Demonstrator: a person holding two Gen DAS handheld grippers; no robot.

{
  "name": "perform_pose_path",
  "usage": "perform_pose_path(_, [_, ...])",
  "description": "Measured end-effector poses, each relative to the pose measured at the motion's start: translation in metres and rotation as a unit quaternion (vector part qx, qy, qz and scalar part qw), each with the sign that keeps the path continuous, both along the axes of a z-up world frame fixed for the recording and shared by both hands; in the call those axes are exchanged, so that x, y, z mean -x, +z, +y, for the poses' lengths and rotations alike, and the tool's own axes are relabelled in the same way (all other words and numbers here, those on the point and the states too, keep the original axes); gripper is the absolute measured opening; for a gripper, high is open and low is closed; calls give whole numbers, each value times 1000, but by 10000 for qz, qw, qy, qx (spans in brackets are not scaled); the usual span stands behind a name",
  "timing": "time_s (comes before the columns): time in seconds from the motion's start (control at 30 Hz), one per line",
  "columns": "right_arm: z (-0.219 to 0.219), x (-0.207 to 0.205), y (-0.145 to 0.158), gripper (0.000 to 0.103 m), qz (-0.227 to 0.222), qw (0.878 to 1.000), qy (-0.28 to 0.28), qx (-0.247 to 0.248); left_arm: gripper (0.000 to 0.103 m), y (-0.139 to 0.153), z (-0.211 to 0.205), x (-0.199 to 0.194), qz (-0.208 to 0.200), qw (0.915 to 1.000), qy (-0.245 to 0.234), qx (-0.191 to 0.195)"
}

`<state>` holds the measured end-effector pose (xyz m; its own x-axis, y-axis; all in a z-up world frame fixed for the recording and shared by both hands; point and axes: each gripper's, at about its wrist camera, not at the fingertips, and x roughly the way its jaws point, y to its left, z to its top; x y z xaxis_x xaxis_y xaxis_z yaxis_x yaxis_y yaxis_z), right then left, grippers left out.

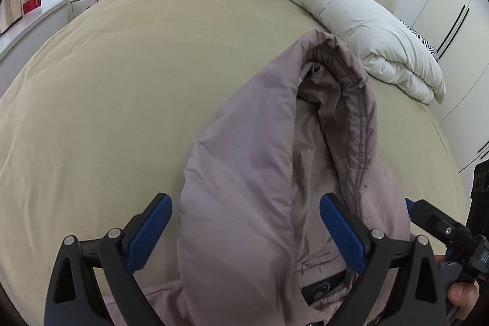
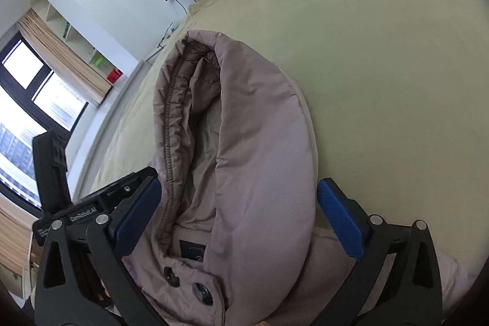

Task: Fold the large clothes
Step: 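Move both grippers to the hood of the coat, then grasp the hood with both grippers and lift it off the bed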

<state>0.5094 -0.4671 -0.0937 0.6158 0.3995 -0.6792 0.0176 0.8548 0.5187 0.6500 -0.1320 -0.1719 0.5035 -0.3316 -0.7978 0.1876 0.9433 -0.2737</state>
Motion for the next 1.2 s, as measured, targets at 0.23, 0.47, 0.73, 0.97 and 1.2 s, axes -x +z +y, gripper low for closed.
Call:
perform_pose_path(0.23, [11,-60,-25,103,752,9964,-126,361,76,-29,-26,-32,484,9958,-180,-756])
perform_pose_path(0.47, [30,-98,-25,67,943,9930,-190,682,27,-22,-12,-32,432,9987,-173,-212])
perform_pose_path(0.73, [23,-58,5,13,232,9980,-284,509,15,37,29,35,-423,9974,-56,584])
perform_pose_path(0.97, [29,61,78,13,-879,9946,-154,521,14,80,64,153,-1002,9905,-257,903])
perform_pose_path(1.2, [48,214,64,14,-1032,9924,-6,675,19,54,77,266,-952,9925,-217,741])
